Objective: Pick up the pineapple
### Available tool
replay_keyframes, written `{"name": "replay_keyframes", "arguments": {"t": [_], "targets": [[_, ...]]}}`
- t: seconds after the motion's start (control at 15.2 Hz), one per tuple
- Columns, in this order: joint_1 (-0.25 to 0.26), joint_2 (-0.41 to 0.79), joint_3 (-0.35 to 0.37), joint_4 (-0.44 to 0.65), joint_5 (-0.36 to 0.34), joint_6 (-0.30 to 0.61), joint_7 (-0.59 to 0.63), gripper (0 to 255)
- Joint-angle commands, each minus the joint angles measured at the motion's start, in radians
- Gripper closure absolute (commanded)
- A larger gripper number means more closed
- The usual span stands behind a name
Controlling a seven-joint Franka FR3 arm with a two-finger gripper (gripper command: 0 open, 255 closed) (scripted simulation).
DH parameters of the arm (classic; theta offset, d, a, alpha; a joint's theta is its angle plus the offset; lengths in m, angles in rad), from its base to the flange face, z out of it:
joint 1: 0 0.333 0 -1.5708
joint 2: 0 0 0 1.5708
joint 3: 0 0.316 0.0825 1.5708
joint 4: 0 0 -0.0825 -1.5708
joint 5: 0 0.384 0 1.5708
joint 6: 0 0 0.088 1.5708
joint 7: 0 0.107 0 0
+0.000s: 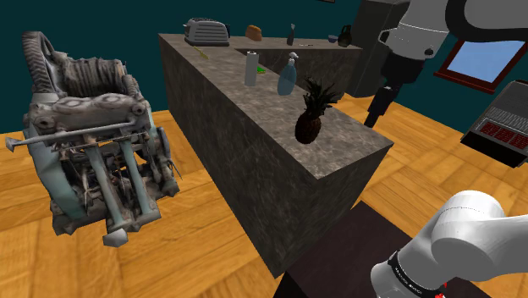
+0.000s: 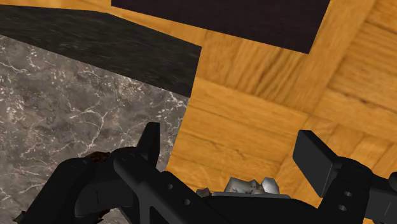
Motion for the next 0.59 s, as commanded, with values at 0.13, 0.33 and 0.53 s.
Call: {"name": "replay_keyframes", "arguments": {"t": [0.13,0.33,0.53], "targets": [[-0.005,0.034,-0.04,0.007,-0.026,0.041,-0.053,0],[-0.012,0.095,-0.098,0.028,-0.058,0.101,-0.131,0],[-0.015,0.165,-0.155,0.062,-0.081,0.158,-0.208,0]]}}
